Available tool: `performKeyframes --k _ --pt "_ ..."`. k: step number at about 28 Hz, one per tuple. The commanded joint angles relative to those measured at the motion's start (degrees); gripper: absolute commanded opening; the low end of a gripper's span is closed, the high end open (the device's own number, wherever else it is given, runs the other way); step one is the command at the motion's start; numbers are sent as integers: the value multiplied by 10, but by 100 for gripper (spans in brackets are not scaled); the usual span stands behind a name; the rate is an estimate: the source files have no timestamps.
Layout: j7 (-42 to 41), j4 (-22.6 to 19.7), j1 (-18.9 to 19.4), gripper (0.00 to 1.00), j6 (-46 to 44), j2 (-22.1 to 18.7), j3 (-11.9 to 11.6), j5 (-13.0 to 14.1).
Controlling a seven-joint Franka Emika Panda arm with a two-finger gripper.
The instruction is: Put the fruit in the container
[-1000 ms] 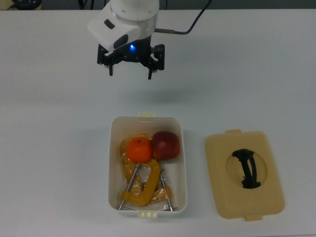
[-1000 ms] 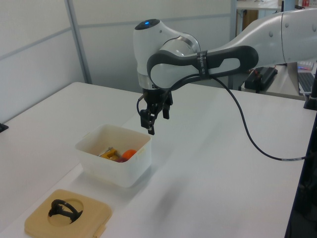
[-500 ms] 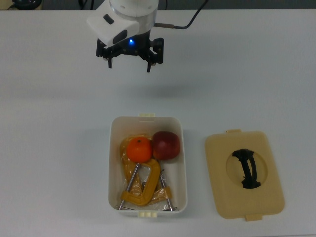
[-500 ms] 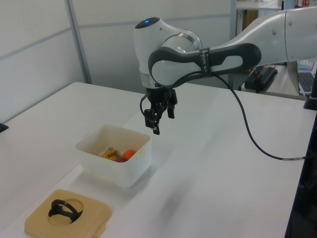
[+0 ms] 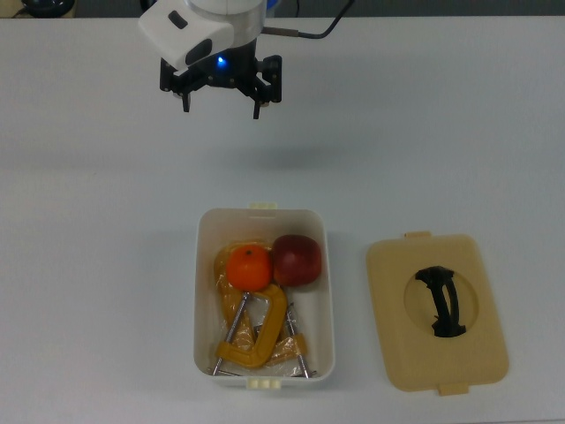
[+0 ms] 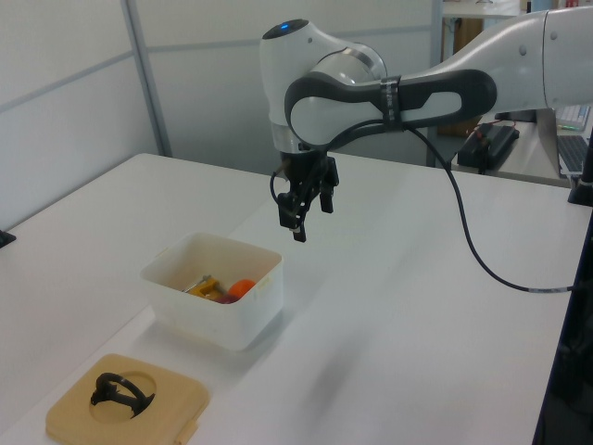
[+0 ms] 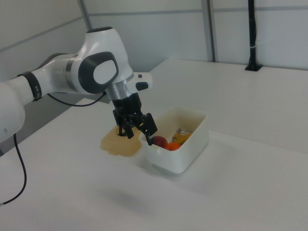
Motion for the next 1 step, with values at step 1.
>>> performKeyframes --k 1 --pt "-36 -9 -10 100 -13 -21 -5 23"
